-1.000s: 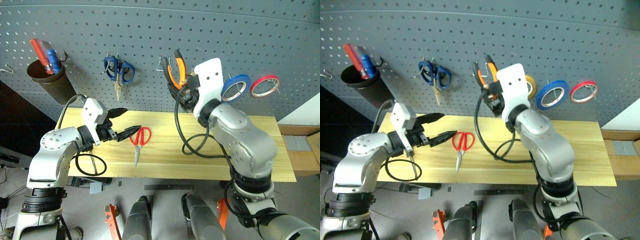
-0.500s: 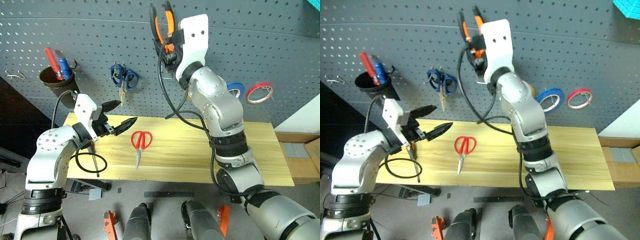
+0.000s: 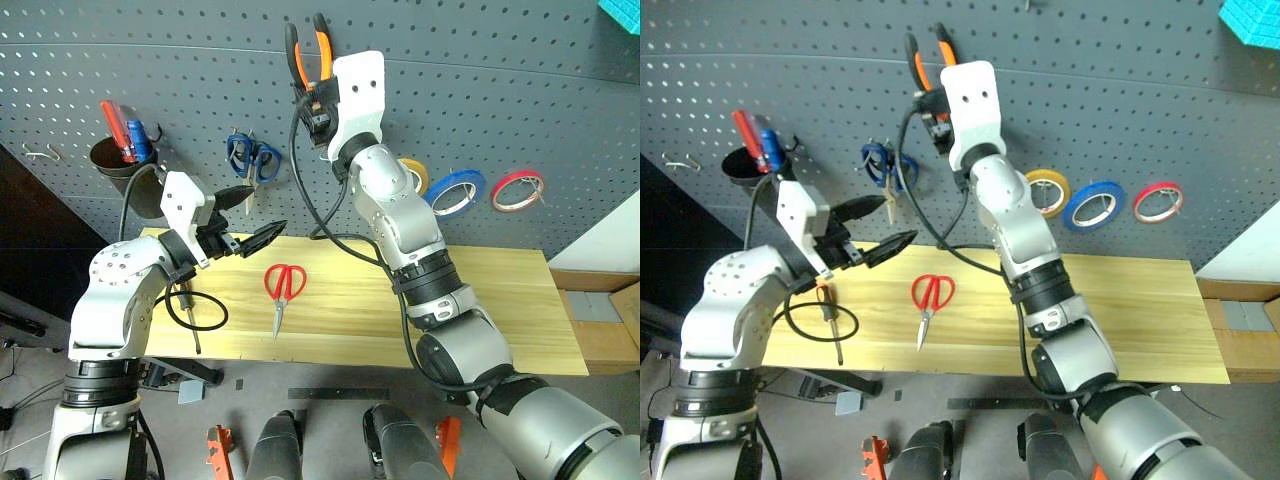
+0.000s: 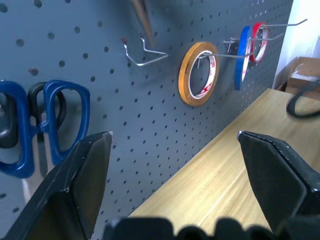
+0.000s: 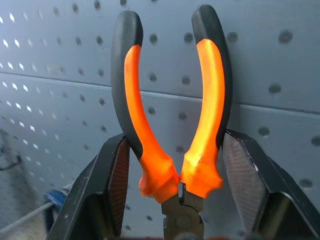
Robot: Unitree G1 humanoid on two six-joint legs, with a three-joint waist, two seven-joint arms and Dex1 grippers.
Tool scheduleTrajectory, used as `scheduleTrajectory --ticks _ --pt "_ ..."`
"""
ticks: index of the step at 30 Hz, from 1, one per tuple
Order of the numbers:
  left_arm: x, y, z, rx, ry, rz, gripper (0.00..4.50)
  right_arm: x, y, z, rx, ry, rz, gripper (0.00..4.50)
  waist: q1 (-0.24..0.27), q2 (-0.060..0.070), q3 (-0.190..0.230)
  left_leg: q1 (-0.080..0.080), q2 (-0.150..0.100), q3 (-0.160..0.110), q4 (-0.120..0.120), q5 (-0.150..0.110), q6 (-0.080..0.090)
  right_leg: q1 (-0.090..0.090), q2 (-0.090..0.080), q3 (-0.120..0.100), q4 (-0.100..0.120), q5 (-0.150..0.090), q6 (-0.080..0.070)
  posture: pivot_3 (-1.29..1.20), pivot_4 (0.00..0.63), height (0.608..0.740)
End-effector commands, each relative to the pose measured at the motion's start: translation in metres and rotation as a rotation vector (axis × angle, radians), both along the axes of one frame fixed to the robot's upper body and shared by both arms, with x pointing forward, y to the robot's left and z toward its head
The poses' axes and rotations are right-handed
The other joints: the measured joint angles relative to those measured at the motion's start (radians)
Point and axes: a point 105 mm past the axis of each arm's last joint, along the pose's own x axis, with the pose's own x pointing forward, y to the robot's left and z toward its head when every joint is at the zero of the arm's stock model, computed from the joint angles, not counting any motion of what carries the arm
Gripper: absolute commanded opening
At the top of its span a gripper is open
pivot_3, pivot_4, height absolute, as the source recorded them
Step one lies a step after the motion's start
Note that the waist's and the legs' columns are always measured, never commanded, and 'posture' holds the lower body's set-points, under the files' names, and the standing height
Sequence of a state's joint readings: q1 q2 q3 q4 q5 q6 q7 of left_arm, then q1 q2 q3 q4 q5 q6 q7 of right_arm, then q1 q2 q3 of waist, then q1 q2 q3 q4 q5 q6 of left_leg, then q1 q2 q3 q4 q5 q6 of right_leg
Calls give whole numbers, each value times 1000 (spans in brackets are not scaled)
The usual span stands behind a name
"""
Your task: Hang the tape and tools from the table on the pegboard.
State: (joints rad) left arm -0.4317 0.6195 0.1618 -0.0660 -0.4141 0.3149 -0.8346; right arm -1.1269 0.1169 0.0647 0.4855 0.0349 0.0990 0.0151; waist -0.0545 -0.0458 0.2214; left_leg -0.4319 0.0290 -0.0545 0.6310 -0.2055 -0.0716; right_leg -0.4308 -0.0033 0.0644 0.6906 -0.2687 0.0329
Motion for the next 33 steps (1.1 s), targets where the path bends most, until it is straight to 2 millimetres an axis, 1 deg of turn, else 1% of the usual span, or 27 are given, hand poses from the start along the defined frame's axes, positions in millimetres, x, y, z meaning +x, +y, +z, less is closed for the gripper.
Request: scheduleTrajectory --ticks 1,5,7,13,15,18,20,22,24,25,29,32,33 --pt "1 -6 15 -1 -70 -13 4315 -8 4 21 13 -145 -7 2293 0 0 0 0 0 0 0 0 0 0 0 0 0 0 0 47 122 740" --pt "1 -8 15 -3 -75 -17 4315 -4 3 18 11 -175 -27 2292 0 0 0 0 0 0 0 1 -1 0 0 0 1 0 0 52 122 740" --pt "1 -9 15 -4 -76 -17 4315 -2 3 13 9 -171 -33 2292 0 0 0 0 0 0 0 1 -1 0 0 0 1 0 0 54 122 740" --pt "1 -9 15 -4 -78 -15 4315 7 0 -9 -35 -145 -72 2292 1 0 0 1 0 0 0 1 -2 0 0 0 4 0 0 58 123 740" --pt "1 -9 14 -3 -76 -14 4315 12 -4 -20 -58 -114 -101 2292 1 0 0 1 0 0 1 2 -2 0 0 0 5 0 0 56 123 740" --pt "1 -8 13 -3 -73 -13 4315 18 -10 -29 -72 -80 -138 2292 1 0 0 2 0 -1 1 2 -2 0 0 0 6 0 0 52 126 740" --pt "2 -9 12 -4 -70 -14 4315 21 -14 -35 -81 -61 -162 3035 1 0 0 2 0 -1 1 2 -2 0 0 0 6 0 0 50 126 740" --pt "2 -10 10 -4 -66 -15 4315 23 -17 -40 -90 -42 -177 3596 1 0 0 2 0 -1 1 2 -2 0 0 0 6 0 0 48 127 740" --pt "2 -11 9 -3 -61 -18 4315 25 -18 -44 -97 -21 -185 4352 1 0 0 2 0 -1 2 3 -2 0 0 0 7 0 0 44 128 740" --pt "2 -12 9 -3 -58 -20 4315 26 -18 -45 -102 -13 -187 4449 1 0 0 2 0 -1 3 3 -2 0 0 0 8 0 0 44 128 740" --pt "3 -13 7 -9 -49 -19 4315 25 -15 -53 -140 39 -170 4449 1 0 0 3 0 -2 8 3 -2 3 1 0 10 1 -2 35 130 740" --pt "3 -14 5 -19 -42 -10 4315 18 -10 -61 -167 87 -116 4449 1 0 0 7 0 -3 9 3 -1 7 1 -1 9 1 -2 33 133 740" --pt "3 -13 3 -29 -34 1 4315 13 -7 -69 -187 120 -79 4449 1 0 0 7 0 -3 9 3 -1 8 2 -1 9 1 -2 31 134 740"
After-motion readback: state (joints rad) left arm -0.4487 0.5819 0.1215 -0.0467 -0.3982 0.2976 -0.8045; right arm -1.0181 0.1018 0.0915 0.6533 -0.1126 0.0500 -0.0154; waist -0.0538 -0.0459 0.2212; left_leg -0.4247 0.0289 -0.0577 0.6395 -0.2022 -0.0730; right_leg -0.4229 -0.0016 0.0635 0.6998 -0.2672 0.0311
